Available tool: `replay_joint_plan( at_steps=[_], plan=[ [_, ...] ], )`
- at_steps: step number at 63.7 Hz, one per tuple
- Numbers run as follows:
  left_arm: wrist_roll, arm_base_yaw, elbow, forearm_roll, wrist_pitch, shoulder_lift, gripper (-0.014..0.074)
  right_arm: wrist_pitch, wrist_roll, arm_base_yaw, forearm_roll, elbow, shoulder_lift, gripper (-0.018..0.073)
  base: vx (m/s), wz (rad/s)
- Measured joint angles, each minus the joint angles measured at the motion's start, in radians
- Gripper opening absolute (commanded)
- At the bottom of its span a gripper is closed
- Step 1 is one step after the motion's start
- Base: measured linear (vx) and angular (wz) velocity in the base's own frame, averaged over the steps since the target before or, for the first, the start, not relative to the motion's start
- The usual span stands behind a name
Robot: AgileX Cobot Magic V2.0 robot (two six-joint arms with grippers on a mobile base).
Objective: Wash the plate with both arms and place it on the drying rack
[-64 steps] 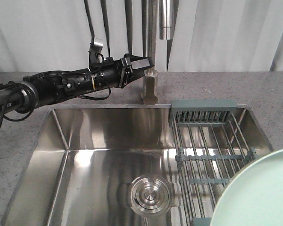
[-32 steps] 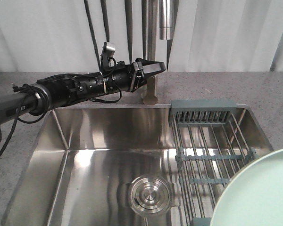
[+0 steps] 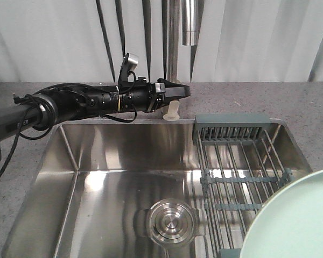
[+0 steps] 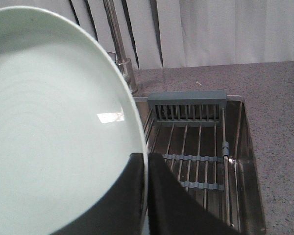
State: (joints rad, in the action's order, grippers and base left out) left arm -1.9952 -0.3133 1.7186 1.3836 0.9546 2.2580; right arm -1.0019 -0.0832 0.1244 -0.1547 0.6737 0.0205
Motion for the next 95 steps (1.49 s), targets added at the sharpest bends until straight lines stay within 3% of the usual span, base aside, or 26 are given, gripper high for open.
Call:
replay_joint_plan(
  at_steps=[11,20,28,39,50,69,85,95],
  plan=[
    [-0.015,0.018,-0.001,-0.045,0.033,0.0,0.0325,0.0,0.0,0.0,0.0,0.0,0.0,-0.0002,0.0,0.0],
    [-0.036,0.068,-0.001,-0.068,0.114,0.0,0.0163,0.0,0.0,0.0,0.0,0.0,0.0,-0.0002,0.0,0.0],
    [-0.094,0.15,-0.001,-0.068,0.192,0.0,-0.0008,0.0,-0.001,0.0,0.0,0.0,0.0,-0.0002,0.0,0.0],
    [-0.135,0.262,-0.003,-0.061,0.22,-0.003,-0.0007,0.0,-0.001,0.0,0.0,0.0,0.0,-0.0002,0.0,0.0],
    [-0.14,0.335,-0.05,0.048,0.217,-0.084,-0.0007,0.0,-0.001,0.0,0.0,0.0,0.0,-0.0002,0.0,0.0],
    [-0.14,0.376,-0.258,0.379,0.244,-0.52,-0.0007,0.0,-0.001,0.0,0.0,0.0,0.0,-0.0002,0.0,0.0],
    [-0.14,0.376,-0.652,0.379,0.252,-1.003,-0.0006,0.0,-0.001,0.0,0.0,0.0,0.0,-0.0002,0.0,0.0],
    [-0.129,0.376,-0.921,0.379,0.097,-1.362,-0.0006,0.0,-0.001,0.0,0.0,0.0,0.0,-0.0002,0.0,0.0]
  ],
)
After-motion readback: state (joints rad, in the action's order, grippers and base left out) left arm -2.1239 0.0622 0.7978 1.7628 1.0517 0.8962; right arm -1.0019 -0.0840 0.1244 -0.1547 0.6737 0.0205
